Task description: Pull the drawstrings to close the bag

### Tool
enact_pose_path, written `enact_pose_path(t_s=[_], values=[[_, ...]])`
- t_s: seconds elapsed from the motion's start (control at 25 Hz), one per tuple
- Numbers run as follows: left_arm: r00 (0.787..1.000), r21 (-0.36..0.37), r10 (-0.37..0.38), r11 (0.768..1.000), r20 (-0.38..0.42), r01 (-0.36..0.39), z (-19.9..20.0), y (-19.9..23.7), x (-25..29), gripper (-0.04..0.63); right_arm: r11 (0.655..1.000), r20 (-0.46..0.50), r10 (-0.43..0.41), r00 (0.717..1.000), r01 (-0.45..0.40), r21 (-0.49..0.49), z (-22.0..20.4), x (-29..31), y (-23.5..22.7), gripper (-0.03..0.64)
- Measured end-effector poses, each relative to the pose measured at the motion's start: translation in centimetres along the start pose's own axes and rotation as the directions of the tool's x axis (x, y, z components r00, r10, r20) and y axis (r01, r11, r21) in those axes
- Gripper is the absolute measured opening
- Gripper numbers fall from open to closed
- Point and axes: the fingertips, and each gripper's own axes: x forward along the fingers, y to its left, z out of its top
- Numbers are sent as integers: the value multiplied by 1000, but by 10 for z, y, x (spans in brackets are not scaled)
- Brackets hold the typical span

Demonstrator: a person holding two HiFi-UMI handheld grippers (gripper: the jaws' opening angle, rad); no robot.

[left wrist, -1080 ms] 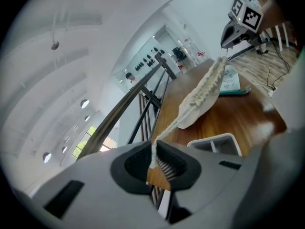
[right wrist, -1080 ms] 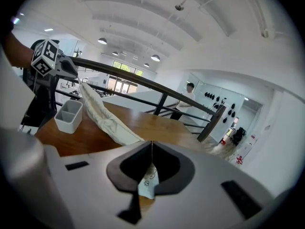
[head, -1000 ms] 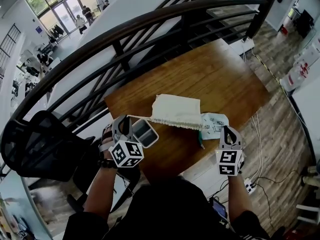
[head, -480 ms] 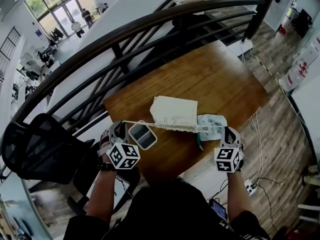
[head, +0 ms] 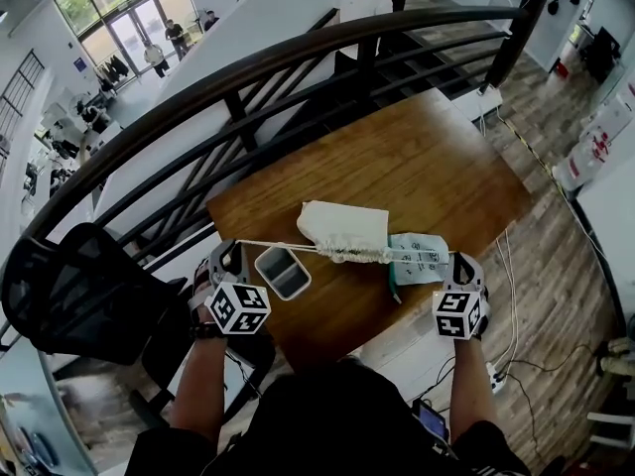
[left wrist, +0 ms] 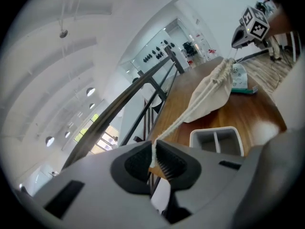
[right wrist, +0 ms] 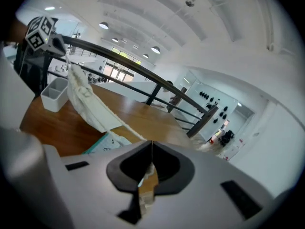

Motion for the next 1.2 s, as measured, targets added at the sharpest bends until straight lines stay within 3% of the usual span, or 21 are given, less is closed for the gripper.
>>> enact_pose_path(t_s=[0.16, 0.64, 0.88, 1.2], values=[[1000, -52, 5, 999, -21, -6, -2, 0, 1, 38, 1000, -17, -2, 1000, 2, 1, 0, 2, 3, 0], [999, -43, 34, 998, -15, -35, 1, 3, -1, 38, 998, -31, 40, 999, -38, 52, -3, 2, 9, 0], [999, -165, -22, 986, -39, 15, -15, 3, 3, 38, 988, -10, 24, 1000, -22, 153, -13, 8, -24, 0], [999, -165, -8, 986, -45, 0, -13, 2, 7, 38, 989, -37, 7, 999, -2, 149, -15, 14, -20, 0]])
